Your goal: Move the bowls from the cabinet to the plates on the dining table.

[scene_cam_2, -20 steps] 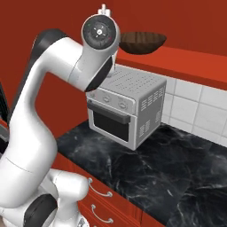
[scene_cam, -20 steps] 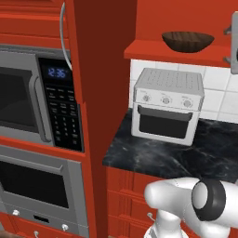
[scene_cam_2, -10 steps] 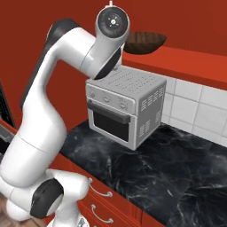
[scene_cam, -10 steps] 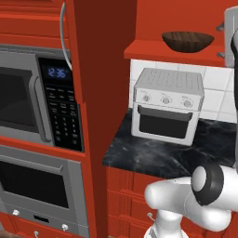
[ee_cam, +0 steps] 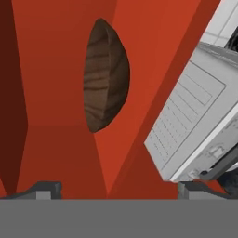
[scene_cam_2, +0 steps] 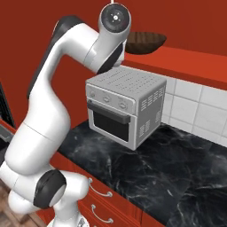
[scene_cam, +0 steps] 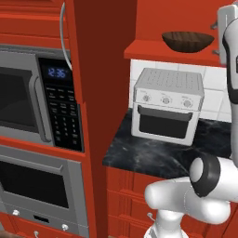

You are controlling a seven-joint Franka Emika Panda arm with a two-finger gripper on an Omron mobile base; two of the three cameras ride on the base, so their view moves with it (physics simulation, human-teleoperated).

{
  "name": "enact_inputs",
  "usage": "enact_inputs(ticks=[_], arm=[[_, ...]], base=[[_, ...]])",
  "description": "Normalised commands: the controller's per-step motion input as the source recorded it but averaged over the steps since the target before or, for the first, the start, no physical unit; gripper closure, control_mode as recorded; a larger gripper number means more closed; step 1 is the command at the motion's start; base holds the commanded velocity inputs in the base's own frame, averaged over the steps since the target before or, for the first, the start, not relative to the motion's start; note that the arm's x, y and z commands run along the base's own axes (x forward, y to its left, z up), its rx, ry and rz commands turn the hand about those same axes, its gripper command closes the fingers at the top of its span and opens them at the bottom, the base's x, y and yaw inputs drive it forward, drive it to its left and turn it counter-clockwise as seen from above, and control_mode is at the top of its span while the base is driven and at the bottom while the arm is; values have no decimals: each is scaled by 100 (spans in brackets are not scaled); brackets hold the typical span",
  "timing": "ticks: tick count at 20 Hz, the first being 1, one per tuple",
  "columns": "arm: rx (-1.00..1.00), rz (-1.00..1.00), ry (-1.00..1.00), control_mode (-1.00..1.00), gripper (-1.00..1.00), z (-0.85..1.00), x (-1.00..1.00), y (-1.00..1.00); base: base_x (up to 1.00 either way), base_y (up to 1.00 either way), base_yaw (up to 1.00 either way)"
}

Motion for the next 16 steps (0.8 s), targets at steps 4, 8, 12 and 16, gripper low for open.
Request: enact_inputs(ticks=[4,8,12,16], arm=[[-2,0,2,-100,-100,-7,33,-3],[-1,0,3,-100,-100,-13,33,-6],[0,0,3,-100,-100,-11,37,-8],[0,0,1,-100,-100,-4,39,-19]], base=[[0,0,0],[0,0,0],[0,0,0],[0,0,0]])
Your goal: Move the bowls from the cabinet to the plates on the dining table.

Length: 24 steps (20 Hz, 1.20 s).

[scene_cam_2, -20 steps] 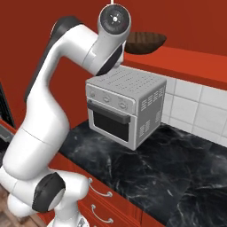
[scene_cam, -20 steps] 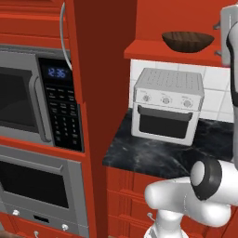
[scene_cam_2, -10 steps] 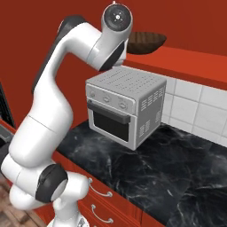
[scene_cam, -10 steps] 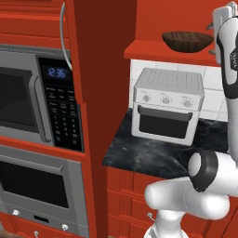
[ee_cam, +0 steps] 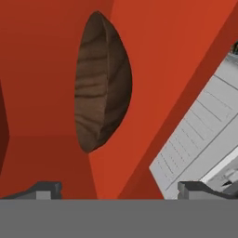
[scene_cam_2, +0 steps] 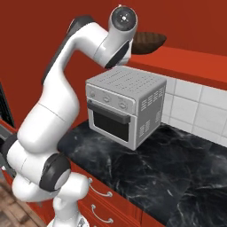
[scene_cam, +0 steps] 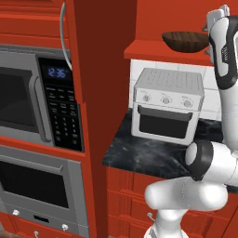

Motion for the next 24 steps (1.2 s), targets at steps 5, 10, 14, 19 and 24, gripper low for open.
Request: enact_inputs(ticks=[5,10,14,19,24], arm=[[0,0,0,-100,-100,0,49,-32],[0,0,0,-100,-100,-6,39,-20],[0,0,7,-100,-100,-4,45,-13],[0,0,8,-100,-100,0,51,-14],[0,0,7,-100,-100,0,47,-18]], base=[[0,0,0],[0,0,0],[0,0,0],[0,0,0],[0,0,0]])
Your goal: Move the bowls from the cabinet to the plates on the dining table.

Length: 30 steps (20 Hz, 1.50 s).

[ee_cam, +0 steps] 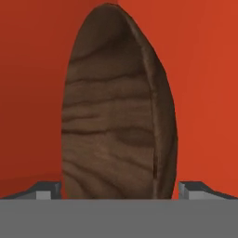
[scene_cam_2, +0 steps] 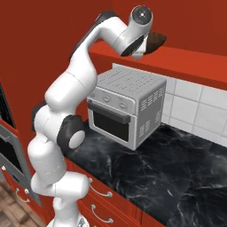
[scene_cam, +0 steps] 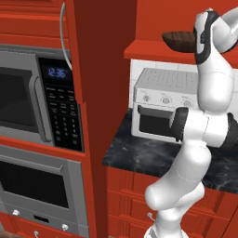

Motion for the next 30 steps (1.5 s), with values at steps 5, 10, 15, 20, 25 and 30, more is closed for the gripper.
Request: enact_inputs(ticks=[5,10,15,20,25,30], arm=[[0,0,2,-100,-100,-5,33,-23],[0,0,0,-100,-100,-20,10,-19],[-2,0,0,-100,100,-41,0,-2],[-2,0,0,-100,100,-51,-1,0],[-2,1,0,-100,100,-53,-3,-4],[-2,2,0,-100,100,-34,-12,-3]], base=[[0,0,0],[0,0,0],[0,0,0],[0,0,0],[0,0,0],[0,0,0]])
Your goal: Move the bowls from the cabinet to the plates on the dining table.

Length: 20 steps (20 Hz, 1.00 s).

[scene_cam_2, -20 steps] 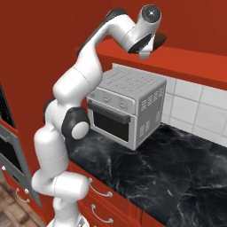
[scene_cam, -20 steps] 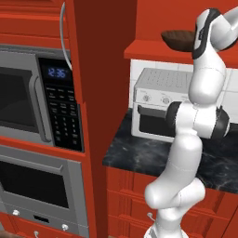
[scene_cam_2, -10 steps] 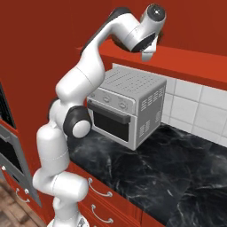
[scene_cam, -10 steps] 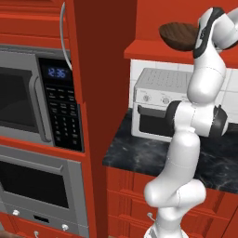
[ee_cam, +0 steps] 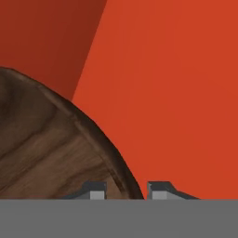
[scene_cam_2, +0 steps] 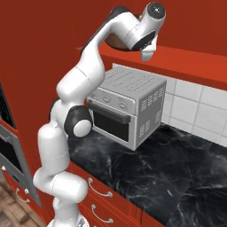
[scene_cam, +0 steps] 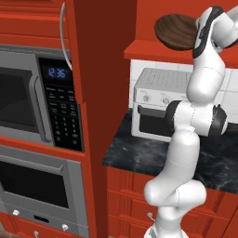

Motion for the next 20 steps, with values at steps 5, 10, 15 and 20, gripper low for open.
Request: enact_inputs(ticks=[5,10,15,20], arm=[[0,4,-4,-100,100,14,-55,-25],[0,4,-19,-100,100,3,-96,-20],[0,1,-18,-100,100,3,-100,15],[-16,0,-11,-100,100,-2,-100,46]], base=[[0,0,0],[0,0,0],[0,0,0],[0,0,0]])
